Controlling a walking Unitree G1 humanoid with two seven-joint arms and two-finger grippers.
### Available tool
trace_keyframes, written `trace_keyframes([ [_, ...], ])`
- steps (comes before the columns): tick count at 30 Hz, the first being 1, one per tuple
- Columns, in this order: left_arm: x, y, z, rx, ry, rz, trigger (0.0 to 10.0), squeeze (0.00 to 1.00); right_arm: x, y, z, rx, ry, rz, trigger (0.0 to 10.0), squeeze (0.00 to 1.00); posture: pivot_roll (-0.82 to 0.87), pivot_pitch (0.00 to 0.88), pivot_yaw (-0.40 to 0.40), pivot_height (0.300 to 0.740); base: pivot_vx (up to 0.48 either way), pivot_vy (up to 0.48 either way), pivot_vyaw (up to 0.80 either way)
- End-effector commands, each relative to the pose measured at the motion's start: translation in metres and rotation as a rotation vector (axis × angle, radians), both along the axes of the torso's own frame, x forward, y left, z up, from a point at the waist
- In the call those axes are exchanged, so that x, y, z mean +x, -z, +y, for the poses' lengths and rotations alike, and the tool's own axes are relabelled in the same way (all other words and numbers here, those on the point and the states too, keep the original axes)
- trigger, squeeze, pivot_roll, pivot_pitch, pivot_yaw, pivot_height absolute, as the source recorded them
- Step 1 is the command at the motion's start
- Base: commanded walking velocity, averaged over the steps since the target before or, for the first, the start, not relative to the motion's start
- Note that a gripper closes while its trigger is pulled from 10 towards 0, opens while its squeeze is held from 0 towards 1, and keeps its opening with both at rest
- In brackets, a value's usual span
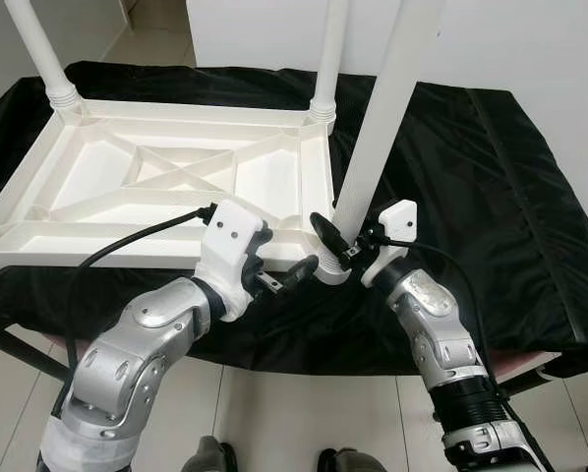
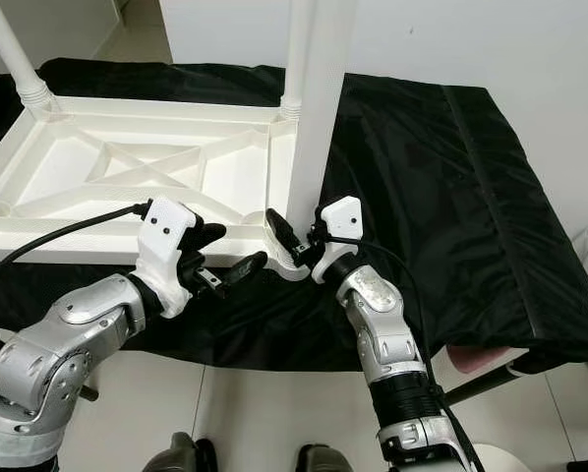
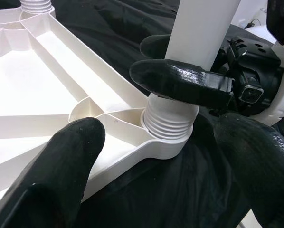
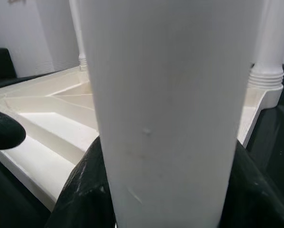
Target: Building children table
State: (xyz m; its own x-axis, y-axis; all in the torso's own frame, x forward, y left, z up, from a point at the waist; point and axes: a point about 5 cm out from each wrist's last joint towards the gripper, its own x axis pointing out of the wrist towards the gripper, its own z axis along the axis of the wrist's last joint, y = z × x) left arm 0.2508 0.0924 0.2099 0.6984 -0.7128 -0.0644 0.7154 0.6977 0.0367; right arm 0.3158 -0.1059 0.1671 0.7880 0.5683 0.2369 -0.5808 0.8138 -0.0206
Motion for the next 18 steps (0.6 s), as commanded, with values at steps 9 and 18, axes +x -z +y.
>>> trace_keyframes([
  [9, -0.003, -0.001, 0.005, 0.003, -0.022, 0.018, 10.0, 0.00, -0.015, 0.042, 0.005, 0.002, 0.121, 0.154, 10.0, 0.00, -0.05, 0.185, 0.010, 0.740, 0.000, 0.000, 0.00],
  [18, -0.003, -0.002, 0.006, 0.004, -0.021, 0.018, 10.0, 0.00, -0.011, 0.038, 0.006, 0.082, 0.372, 0.176, 10.0, 0.00, -0.05, 0.178, 0.008, 0.740, 0.000, 0.000, 0.00],
])
